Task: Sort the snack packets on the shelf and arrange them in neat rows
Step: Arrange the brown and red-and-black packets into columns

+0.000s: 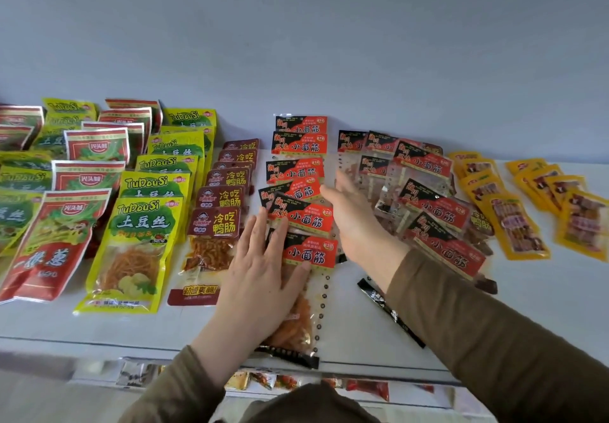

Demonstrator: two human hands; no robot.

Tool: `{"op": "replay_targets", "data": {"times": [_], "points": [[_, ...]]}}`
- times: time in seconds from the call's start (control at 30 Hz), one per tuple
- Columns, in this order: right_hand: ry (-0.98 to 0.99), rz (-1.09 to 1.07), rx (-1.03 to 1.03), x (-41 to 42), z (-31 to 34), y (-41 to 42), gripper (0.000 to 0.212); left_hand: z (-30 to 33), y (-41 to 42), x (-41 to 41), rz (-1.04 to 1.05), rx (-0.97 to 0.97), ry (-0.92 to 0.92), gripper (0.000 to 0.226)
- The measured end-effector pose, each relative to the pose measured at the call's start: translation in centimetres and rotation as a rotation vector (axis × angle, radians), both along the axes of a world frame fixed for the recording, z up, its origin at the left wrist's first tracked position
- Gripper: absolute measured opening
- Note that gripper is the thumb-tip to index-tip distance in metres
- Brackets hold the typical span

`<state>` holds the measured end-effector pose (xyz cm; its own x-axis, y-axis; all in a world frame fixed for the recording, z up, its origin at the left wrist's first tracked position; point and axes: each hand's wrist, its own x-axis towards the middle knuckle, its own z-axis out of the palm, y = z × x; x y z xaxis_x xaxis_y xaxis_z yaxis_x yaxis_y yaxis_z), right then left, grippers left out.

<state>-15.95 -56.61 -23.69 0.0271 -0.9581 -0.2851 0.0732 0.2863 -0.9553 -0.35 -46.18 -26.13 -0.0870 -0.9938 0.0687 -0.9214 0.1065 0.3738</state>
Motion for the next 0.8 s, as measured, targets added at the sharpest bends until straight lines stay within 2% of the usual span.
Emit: {"op": "replay_targets", "data": {"times": [0.2,0.33,0.4,0.5,0.6,0.7,0.8], "points": [[-0.212,-0.183,0.009,-0.1,0.4,1.5,0.049,0.0,-0.1,-1.3,0.074,0.059,0.156,0.091],[-0.208,-0.151,0.017,-1.7,0.8,1.7,0.054,0.4,0.0,-0.8,0.093,0.062,0.273,0.078],[-0.207,-0.086,0.007,-2.3,0.5,2.5,0.061,0.7,0.3,-0.5,0.085,0.046,0.32,0.081],[-0.054,0.058,-0.036,-2.4,-0.4,4.0,0.074,1.0,0.5,-0.3,0.097,-0.008,0.347,0.092],[0.1,0.118,-0.073,-2.1,-1.3,4.2,0.076,1.4,0.2,-0.3,0.12,-0.019,0.445,0.106],[0.292,0.165,-0.171,-1.5,-1.4,4.7,0.077,1.8,-0.2,-0.2,0.167,0.036,0.709,0.11],[0.406,0.171,-0.342,-1.2,-1.3,5.3,0.081,1.8,-0.7,0.1,0.24,0.085,0.981,0.089]]}}
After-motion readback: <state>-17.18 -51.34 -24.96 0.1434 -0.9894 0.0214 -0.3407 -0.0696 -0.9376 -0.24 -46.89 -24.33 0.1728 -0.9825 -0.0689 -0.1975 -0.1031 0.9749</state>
